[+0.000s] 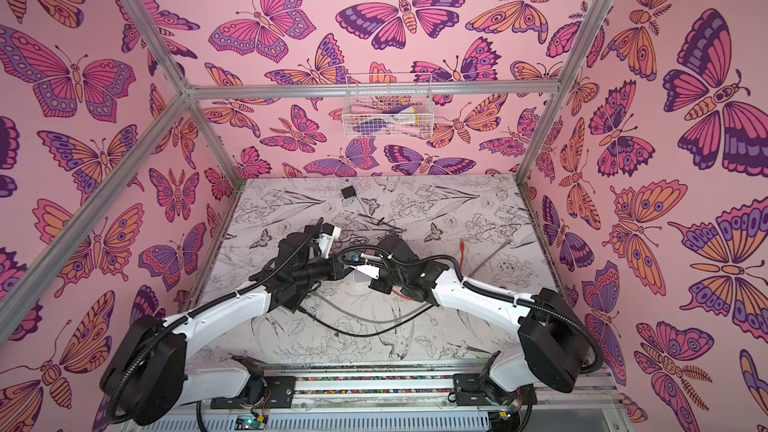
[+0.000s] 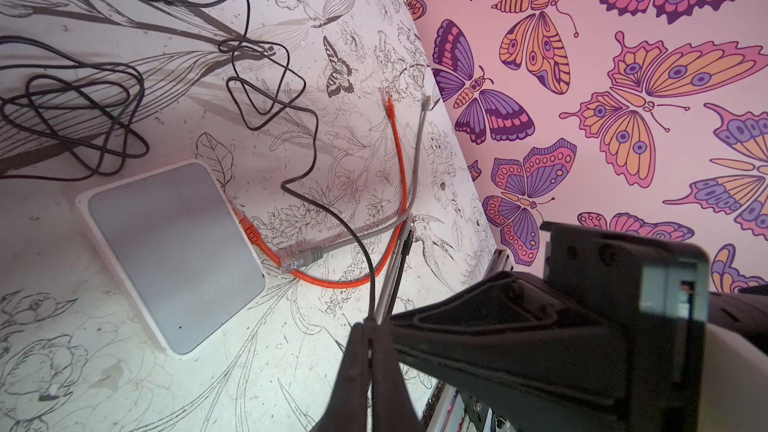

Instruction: Insert the plug into the switch port

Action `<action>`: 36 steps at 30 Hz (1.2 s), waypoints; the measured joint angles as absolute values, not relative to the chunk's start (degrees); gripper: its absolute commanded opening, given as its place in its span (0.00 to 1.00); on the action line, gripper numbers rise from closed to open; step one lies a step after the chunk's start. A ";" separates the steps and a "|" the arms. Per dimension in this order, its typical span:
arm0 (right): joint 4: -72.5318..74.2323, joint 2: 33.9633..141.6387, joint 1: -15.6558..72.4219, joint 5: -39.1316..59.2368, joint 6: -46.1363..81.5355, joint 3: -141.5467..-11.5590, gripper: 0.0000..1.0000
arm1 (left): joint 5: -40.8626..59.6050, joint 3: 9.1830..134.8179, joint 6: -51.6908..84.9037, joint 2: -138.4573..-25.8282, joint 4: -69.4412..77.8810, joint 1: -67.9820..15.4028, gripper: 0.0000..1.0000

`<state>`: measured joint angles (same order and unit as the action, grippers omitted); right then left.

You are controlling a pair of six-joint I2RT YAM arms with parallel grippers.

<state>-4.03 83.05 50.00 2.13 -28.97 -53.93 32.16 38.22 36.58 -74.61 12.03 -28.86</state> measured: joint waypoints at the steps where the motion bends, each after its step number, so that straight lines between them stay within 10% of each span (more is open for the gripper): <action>1: -4.01 83.05 50.00 2.00 -28.97 -53.93 0.00 | 32.16 38.22 36.62 -74.61 12.05 -28.84 0.00; 7: -3.95 83.05 50.02 -0.51 -28.05 -53.93 0.06 | 32.08 37.47 36.95 -74.59 13.21 -28.84 0.00; 14: -4.58 81.69 50.00 -7.27 -17.82 -53.95 0.45 | 31.27 31.24 39.09 -70.17 21.74 -28.84 0.00; 36: 32.56 60.42 41.28 10.66 55.68 -22.85 0.50 | 14.15 14.11 39.22 -78.74 72.71 -38.30 0.00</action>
<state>32.56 60.42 41.28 10.66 55.68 -22.85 14.15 14.11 39.22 -78.74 72.71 -38.30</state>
